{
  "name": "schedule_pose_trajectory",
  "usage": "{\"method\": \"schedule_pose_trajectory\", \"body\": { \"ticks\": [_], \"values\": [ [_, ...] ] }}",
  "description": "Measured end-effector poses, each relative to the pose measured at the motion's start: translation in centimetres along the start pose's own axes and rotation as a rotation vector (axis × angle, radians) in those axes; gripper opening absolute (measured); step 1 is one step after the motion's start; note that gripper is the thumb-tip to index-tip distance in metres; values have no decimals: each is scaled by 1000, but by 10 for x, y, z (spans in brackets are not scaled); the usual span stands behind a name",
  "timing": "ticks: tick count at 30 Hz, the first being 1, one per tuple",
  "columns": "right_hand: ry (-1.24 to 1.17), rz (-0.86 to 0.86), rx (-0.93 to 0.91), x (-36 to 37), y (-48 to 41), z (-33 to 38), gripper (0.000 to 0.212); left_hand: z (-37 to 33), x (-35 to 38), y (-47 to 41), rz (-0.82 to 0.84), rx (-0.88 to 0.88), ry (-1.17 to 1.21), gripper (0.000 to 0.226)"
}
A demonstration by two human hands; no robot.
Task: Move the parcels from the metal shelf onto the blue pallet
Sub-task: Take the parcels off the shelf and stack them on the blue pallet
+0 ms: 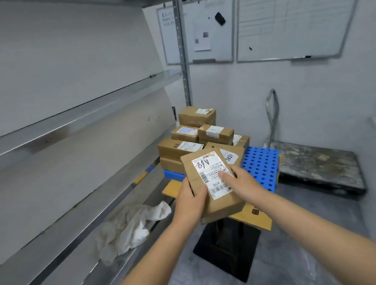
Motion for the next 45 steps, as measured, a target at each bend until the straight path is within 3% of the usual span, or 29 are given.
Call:
{"method": "schedule_pose_trajectory", "body": {
  "ticks": [11,24,37,45],
  "values": [
    [-6,-112,68,-136,-46,-101,31,-25,171,-46,157,-2,-6,31],
    [-49,-84,17,-260,-143,-189,30,-46,326,-118,99,-16,-46,41],
    [-26,-67,48,-298,-251,-248,26,-24,405,-214,92,-60,-27,39],
    [94,33,-24,-297,-384,-216,36,-14,400,-331,-86,-99,-71,49]
  ]
}}
Point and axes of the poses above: each hand's wrist, its own y-axis away from the middle knuckle, its own x-axis out of the palm, z = x × y, the point moved 9 cm from there along -y, towards the middle knuckle, and after that the axes turned 8 degrees about y, right-handed, at the moved point
